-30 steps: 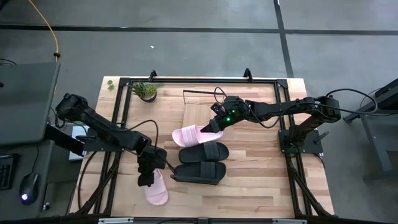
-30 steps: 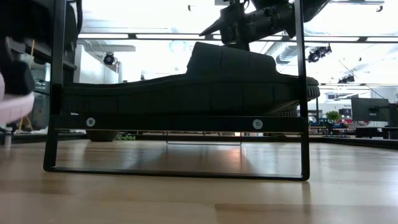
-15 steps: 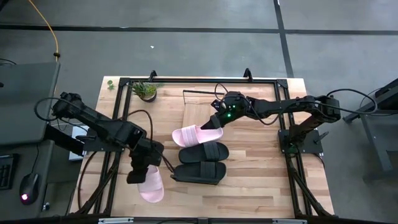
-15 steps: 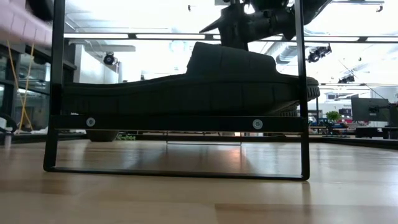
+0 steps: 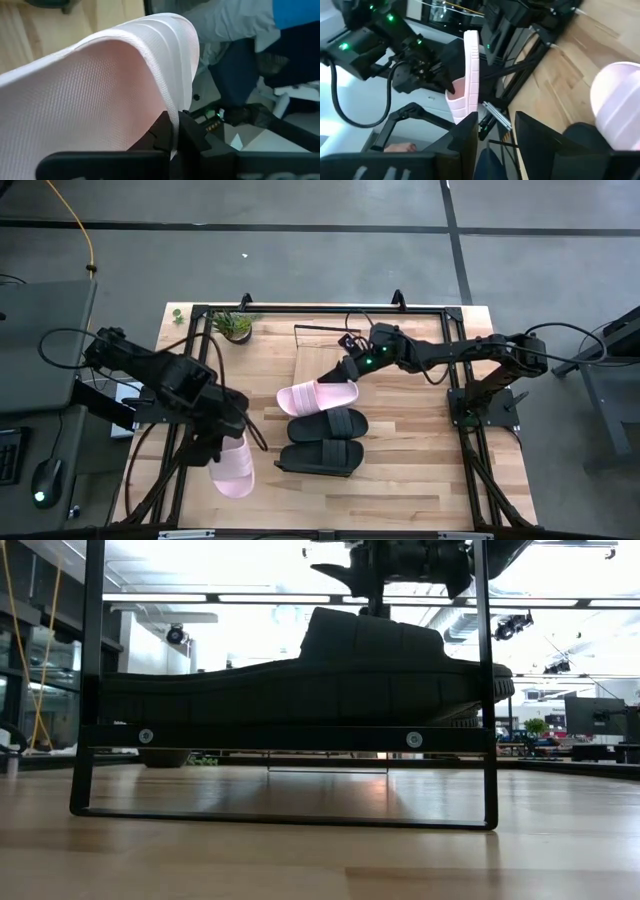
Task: Pick and place slides into the shelf
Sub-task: Put the pink slide on the shelf
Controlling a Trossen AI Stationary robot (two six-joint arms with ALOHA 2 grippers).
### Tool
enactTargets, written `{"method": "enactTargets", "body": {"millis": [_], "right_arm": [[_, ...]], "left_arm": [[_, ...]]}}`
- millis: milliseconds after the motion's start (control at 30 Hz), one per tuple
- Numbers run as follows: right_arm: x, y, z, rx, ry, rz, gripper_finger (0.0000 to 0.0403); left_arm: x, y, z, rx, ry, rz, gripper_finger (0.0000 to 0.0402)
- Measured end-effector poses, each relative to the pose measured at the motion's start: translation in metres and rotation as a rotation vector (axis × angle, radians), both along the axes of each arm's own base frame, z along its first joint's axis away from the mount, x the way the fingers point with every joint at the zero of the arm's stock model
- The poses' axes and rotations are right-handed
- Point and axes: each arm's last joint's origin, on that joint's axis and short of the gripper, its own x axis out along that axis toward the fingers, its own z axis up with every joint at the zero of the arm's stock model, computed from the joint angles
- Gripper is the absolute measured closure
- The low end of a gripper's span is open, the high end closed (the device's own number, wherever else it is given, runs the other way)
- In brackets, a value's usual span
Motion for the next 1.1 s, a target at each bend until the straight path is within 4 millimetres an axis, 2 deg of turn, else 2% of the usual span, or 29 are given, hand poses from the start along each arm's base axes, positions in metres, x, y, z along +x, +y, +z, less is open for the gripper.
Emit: {"method": "enactTargets", "body": {"millis": [233,367,667,900,1100], "right_arm": [[0.001,0.005,0.001,0.037,0.003,0.005,0.0246],[0.002,0.005,0.005,0.036,-0.009,0.004,0.0219],[0.01,0.002,0.037,0.037,-0.052,-0.05,0.0196],[0.012,0.002,0.044,0.029,0.021,-0.047,0.0196],[0.013,0.014,0.044,0.035,0.023,-0.008,0.0196]], "left_arm": [[0.0,-0.003,0.0,-0.055,0.074,-0.09,0.0399],[0.004,-0.004,-0.004,-0.013,0.152,-0.168,0.0399],[0.042,-0.013,-0.002,0.062,0.065,-0.276,0.0399],[0.063,-0.001,0.024,0.093,-0.056,-0.216,0.0399],[0.068,0.02,0.05,0.12,-0.165,-0.128,0.0399]]}}
